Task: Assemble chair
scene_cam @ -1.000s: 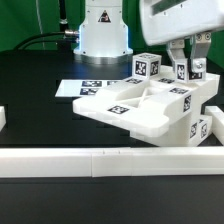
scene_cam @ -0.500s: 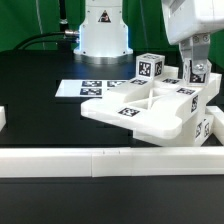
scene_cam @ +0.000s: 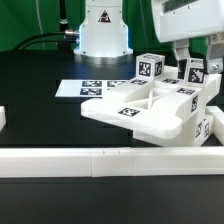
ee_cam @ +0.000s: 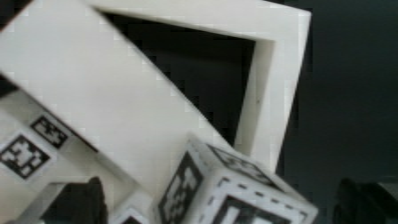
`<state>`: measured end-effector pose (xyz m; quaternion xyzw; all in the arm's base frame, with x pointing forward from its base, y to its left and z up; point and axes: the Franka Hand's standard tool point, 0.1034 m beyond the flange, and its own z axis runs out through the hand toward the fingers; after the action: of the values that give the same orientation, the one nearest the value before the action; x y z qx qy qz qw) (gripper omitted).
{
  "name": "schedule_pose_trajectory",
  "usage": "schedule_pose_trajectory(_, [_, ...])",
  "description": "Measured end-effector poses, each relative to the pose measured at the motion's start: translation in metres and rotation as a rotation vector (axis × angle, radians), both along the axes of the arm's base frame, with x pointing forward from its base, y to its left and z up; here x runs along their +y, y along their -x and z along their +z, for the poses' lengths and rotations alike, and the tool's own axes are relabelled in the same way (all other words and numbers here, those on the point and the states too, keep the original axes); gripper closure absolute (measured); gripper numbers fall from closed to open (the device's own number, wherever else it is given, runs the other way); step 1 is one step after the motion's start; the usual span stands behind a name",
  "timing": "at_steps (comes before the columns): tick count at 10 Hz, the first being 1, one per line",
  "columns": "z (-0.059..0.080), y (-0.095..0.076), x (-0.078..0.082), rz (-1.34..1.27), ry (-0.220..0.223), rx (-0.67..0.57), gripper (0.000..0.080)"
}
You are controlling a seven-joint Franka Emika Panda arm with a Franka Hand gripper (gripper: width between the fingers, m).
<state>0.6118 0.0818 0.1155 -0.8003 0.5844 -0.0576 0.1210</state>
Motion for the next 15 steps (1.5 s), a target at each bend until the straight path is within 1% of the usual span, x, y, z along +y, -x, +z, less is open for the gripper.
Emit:
schedule_pose_trajectory(1, [0.000, 0.000, 0.000, 0.051, 0.012, -0.007, 0.0151])
schedule_pose_trajectory(2, [-0.001, 0.001, 0.000, 0.149, 0.036, -0.012, 0.0151])
schedule_pose_trajectory(3, [-0.002, 0.004, 0.000, 0.328, 0.073, -0.006, 0.0151])
schedule_pose_trajectory(5, [0.001, 0.002, -0.001, 0.587, 0.107, 0.026, 0.0151])
schedule_pose_trajectory(6, [0.004, -0.001, 0.000, 0.679, 0.118, 0.049, 0.0151])
schedule_pose_trajectory(7, [0.006, -0.004, 0.004, 0.711, 0.127, 0.054, 0.0151])
schedule_pose_trajectory(8, [0.008, -0.008, -0.001, 0.726, 0.179, -0.037, 0.0151])
schedule_pose_trajectory(9, [0.001, 0.002, -0.013, 0.780, 0.202, -0.055, 0.0151])
schedule_pose_trajectory(11, [0.004, 0.000, -0.022, 0.904, 0.227, -0.069, 0.0151])
schedule_pose_trajectory(14, [0.003, 0.000, -0.022, 0.889, 0.226, -0.067, 0.0151])
schedule_pose_trajectory(15, [0.011, 0.000, -0.021, 0.907, 0.220, -0.070, 0.0151])
